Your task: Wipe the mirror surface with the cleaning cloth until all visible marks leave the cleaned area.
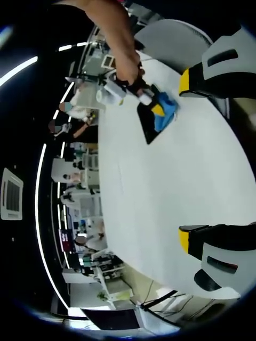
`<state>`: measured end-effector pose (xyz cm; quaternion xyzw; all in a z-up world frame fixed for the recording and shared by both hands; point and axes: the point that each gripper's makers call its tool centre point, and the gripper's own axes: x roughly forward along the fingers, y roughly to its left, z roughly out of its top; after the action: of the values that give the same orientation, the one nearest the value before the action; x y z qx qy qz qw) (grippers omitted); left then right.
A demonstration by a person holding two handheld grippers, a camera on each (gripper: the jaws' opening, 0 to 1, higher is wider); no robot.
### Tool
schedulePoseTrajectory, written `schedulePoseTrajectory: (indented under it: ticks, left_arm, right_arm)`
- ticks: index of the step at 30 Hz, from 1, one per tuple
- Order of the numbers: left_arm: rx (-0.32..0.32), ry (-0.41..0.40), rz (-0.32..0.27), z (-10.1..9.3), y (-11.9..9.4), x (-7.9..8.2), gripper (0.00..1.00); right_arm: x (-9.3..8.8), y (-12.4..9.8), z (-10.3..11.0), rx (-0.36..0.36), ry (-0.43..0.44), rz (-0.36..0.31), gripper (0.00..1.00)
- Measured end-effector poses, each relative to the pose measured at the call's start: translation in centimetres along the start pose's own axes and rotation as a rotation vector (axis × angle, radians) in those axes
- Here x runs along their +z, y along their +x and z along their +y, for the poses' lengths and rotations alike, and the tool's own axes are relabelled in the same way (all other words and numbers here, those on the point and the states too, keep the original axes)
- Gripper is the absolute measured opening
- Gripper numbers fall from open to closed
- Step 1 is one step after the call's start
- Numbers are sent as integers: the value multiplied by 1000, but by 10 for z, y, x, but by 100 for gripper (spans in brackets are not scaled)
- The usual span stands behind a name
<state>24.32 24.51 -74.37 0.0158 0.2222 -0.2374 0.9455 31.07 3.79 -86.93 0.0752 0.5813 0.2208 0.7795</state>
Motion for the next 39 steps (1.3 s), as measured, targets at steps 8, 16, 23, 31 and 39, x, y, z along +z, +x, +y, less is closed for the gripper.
schedulePoseTrajectory:
  ticks: [8,16,23,31,39]
  left_arm:
    - [8,6,-10,-12,9,8,100]
    - [25,-43,-39,-22,12,20,100]
    - [-12,-7,1,-17,13,11,100]
    - [-59,6,3,-12,28,18,100]
    - [-92,31,2,-16,28,20,100]
  right_arm:
    - [0,1,1,30,-15,24,0]
    - [1,1,1,33,-47,30,0]
    - [1,1,1,39,-23,32,0]
    - [1,1,0,25,-1,16,0]
    - [0,1,0,18,25,19,0]
